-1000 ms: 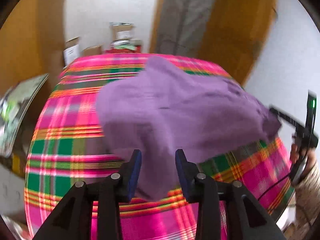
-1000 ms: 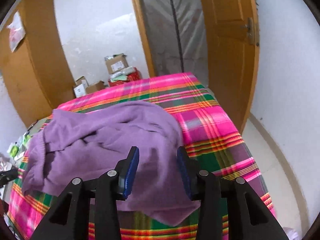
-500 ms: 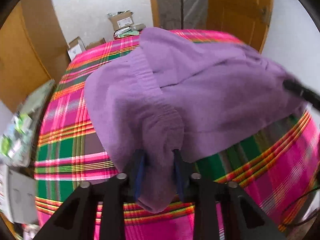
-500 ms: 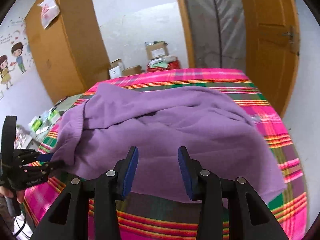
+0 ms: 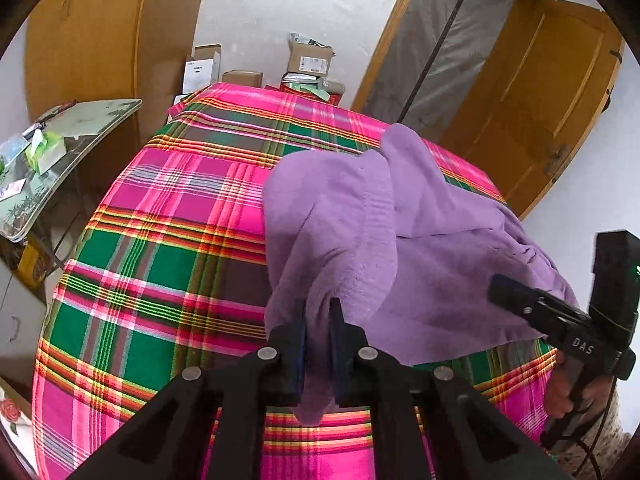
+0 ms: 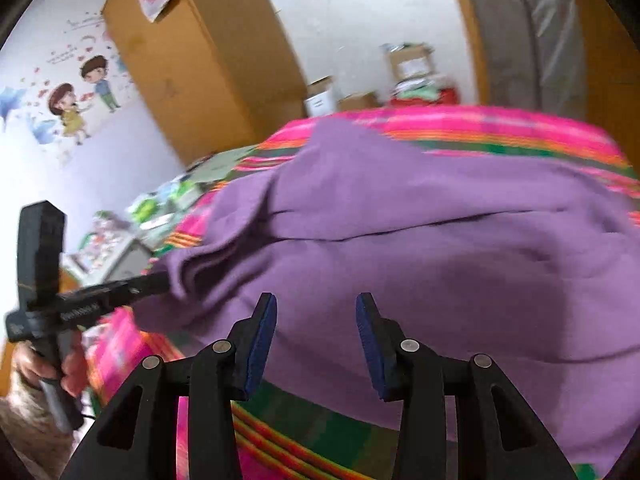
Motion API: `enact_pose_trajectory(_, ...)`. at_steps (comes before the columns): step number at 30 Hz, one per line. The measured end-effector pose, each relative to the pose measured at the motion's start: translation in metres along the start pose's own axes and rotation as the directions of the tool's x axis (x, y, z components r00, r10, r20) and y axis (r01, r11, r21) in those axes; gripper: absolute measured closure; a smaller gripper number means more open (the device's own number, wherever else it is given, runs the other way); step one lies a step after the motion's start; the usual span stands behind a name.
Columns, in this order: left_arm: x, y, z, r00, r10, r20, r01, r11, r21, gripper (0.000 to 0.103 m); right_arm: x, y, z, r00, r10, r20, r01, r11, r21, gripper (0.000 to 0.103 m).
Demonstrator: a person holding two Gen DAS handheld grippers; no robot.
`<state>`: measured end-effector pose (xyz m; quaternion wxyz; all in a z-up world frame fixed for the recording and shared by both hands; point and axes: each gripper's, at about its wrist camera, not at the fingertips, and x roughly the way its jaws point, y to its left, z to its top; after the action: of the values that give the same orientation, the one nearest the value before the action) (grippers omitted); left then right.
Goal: Fold clothes
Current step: 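Grasp the sweatshirt hem with the right gripper while the left gripper lifts its edge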
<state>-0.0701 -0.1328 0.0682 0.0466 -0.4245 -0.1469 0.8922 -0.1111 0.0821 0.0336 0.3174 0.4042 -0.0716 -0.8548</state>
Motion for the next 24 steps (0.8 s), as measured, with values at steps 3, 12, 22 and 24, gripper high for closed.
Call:
enact_pose_trajectory(3,0.001,0.004,-0.003,1.0,-0.013,-0.005,0.012,1.0,-0.011,0.093,0.024,0.007,0.006,0.994,0.101,-0.049,-0.098,0.994,0.045,0.06)
enact_pose_trajectory(12,0.001,0.009,-0.007,0.999,-0.048,-0.004,0.048,0.999,-0.011,0.093,0.071,0.016,0.015,0.917,0.391,-0.075,-0.367,0.903,0.225,0.059)
enact_pose_trajectory(22,0.001,0.014,-0.011,0.997,-0.072,-0.005,0.072,0.997,-0.004,0.093,0.099,0.005,0.037,0.892,0.448,-0.052,-0.396,0.832,0.388,0.058)
enact_pose_trajectory(24,-0.001,0.013,-0.012,0.997,-0.076,-0.005,0.076,0.997,0.01,0.09,0.101,0.011,0.041,0.898,0.436,-0.063,-0.384,0.845,0.372,0.078)
